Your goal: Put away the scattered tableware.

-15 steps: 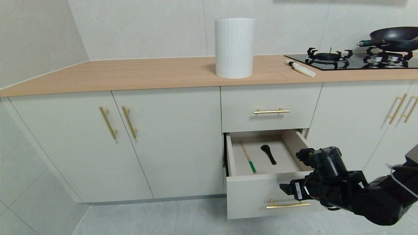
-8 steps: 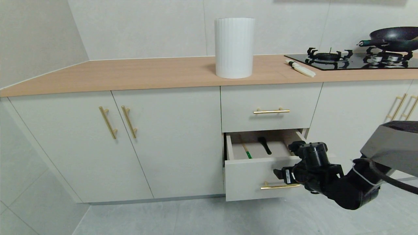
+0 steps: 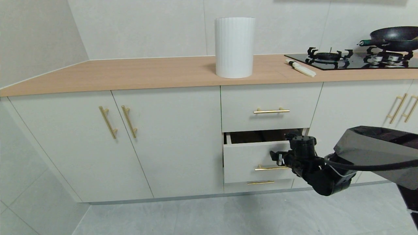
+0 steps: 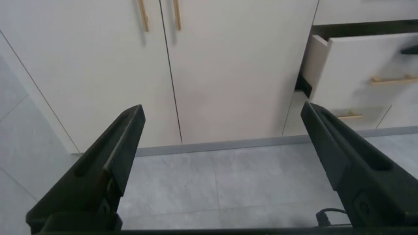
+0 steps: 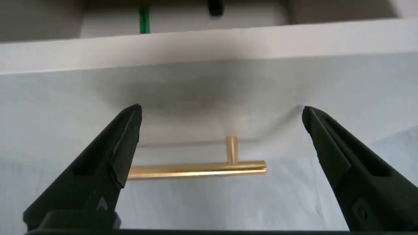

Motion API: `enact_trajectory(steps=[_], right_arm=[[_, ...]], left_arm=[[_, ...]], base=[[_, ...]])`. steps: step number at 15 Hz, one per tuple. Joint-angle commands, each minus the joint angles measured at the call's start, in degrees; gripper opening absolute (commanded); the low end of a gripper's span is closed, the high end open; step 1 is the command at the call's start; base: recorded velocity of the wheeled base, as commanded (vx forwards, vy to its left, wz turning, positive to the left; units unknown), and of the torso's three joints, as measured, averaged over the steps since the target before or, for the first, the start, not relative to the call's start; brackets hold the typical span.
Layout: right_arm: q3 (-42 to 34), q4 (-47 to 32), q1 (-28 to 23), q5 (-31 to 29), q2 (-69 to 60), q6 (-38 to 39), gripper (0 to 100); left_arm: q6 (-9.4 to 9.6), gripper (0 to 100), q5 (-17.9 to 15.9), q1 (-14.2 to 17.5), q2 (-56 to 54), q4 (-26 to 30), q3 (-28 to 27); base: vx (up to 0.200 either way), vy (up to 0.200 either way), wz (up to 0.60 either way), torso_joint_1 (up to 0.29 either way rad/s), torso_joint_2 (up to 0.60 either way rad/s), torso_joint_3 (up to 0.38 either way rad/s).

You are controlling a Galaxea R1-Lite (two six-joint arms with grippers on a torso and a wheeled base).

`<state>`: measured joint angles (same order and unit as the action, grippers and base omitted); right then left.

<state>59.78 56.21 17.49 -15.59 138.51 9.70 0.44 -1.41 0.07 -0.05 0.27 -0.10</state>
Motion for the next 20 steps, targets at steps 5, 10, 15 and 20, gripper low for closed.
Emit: enact_trajectory(steps=[5, 10, 15, 20], right_arm=[[13.96, 2.06, -2.99, -2.25, 10.29, 3.83, 100], [23.71, 1.8, -5.89, -2.25, 15.3, 5.06, 100], [27.58, 1.8, -7.03, -2.34, 16.88, 5.85, 100], [17.56, 2.24, -6.33, -4.18, 8.53, 8.05, 100]], left_arm=[[0.0, 100, 0.01, 0.01, 0.05, 0.0, 0.01], [0.0, 100, 0.01, 0.01, 0.05, 0.0, 0.01], [0.0, 100, 0.01, 0.01, 0.05, 0.0, 0.01], [0.0, 100, -0.08, 0.01, 0.05, 0.0, 0.01]], base=[[0.0, 0.0, 0.0, 0.0, 0.0, 0.0], [0.0, 0.0, 0.0, 0.0, 0.0, 0.0], [0.0, 0.0, 0.0, 0.0, 0.0, 0.0], [0.0, 0.0, 0.0, 0.0, 0.0, 0.0]])
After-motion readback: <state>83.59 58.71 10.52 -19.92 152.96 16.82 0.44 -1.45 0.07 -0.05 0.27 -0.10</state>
